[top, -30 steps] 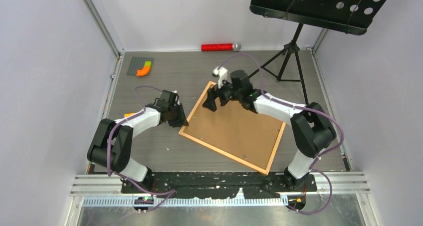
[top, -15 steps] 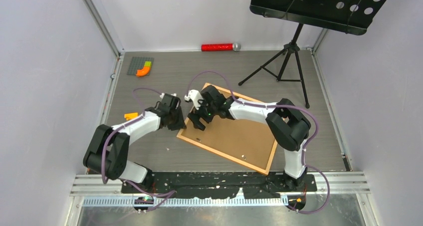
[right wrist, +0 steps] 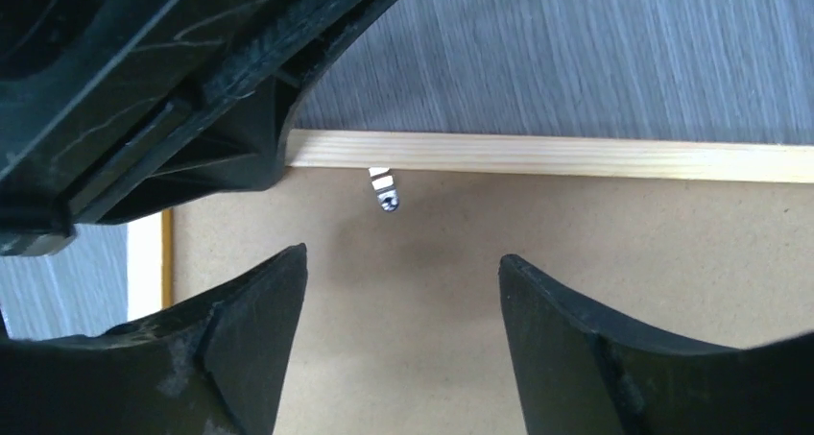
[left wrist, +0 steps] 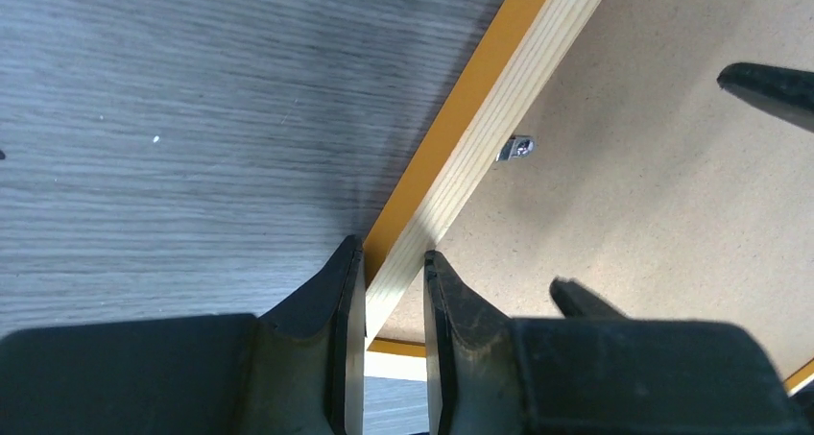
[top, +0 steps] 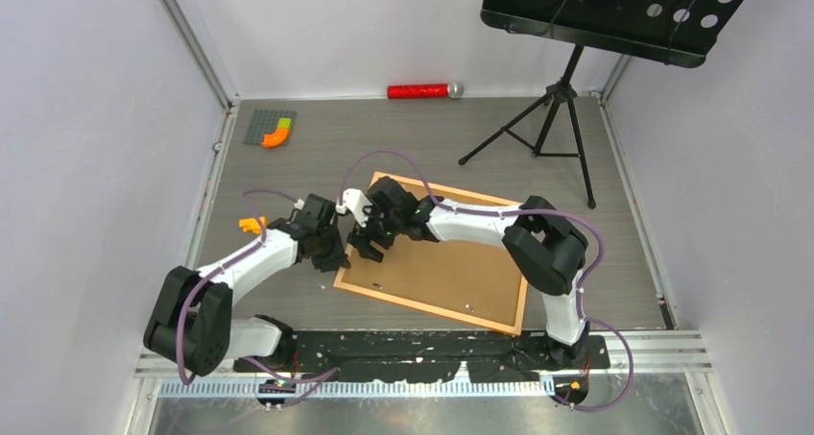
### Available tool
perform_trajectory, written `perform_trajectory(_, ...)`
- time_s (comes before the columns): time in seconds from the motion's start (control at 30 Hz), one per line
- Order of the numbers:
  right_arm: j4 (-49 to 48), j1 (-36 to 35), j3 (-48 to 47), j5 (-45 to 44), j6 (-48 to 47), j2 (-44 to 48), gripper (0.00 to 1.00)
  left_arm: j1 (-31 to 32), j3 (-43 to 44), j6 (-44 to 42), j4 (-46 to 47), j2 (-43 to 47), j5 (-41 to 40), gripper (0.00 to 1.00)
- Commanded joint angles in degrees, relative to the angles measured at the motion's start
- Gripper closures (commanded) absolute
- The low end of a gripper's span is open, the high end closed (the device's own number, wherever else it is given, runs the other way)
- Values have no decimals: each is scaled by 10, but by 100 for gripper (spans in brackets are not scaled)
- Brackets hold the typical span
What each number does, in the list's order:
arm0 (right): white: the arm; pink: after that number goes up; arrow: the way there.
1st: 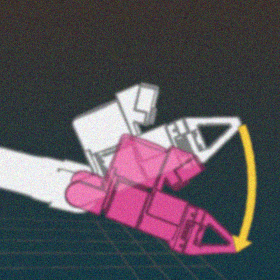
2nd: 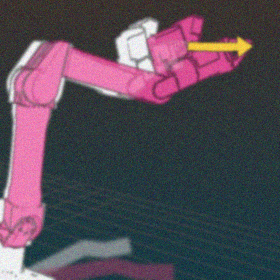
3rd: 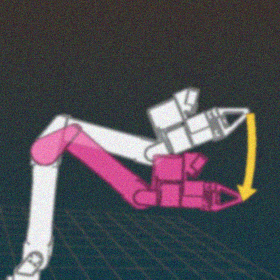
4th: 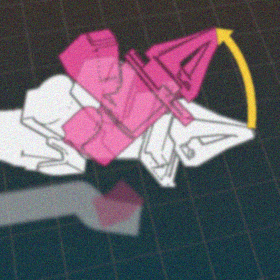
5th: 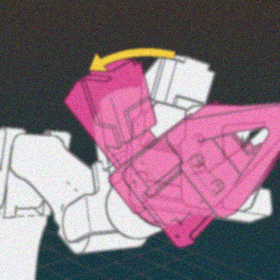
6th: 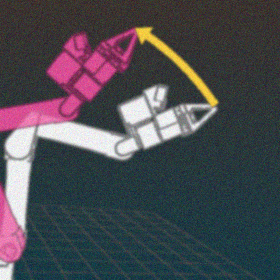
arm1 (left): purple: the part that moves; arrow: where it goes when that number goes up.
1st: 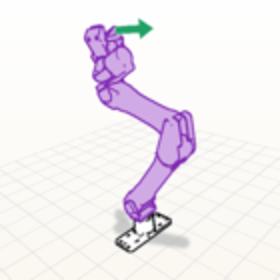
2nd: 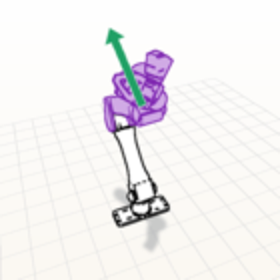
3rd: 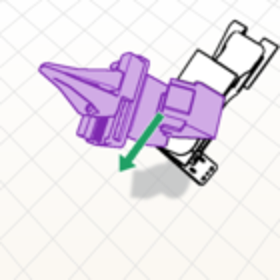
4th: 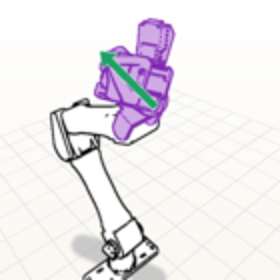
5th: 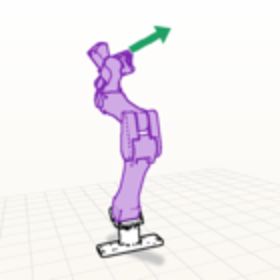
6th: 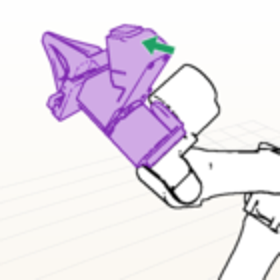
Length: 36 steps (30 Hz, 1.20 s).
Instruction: Take the photo out of the frame
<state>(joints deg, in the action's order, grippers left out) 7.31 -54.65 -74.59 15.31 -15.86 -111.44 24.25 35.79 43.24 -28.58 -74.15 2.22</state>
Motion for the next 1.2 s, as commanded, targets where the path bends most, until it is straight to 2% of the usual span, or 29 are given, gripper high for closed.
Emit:
perform_trajectory(0.0,-37,-12,-54,-12,-18,-35,25,5,-15,8,-118,-25,-17,100)
perform_trajectory(0.2,-101,-15,-45,-18,6,-60,34,5,-26,16,-108,-14,-12,100)
perform_trajectory(0.33,-145,-21,-27,2,13,-70,38,4,-45,36,-60,0,43,100)
perform_trajectory(0.4,-167,-22,-2,7,13,-68,39,2,-62,44,-23,3,70,100)
perform_trajectory(0.53,-196,-22,52,-11,-2,-44,39,-6,-62,47,-28,-3,56,100)
perform_trajectory(0.67,-221,-17,95,-24,-3,-19,39,-22,-81,53,8,-3,69,100)
perform_trajectory(0.87,-283,45,134,101,58,21,42,-32,-94,30,35,-2,75,100)
perform_trajectory(1.17,-250,49,123,144,13,14,41,-32,-118,23,87,-11,107,100)
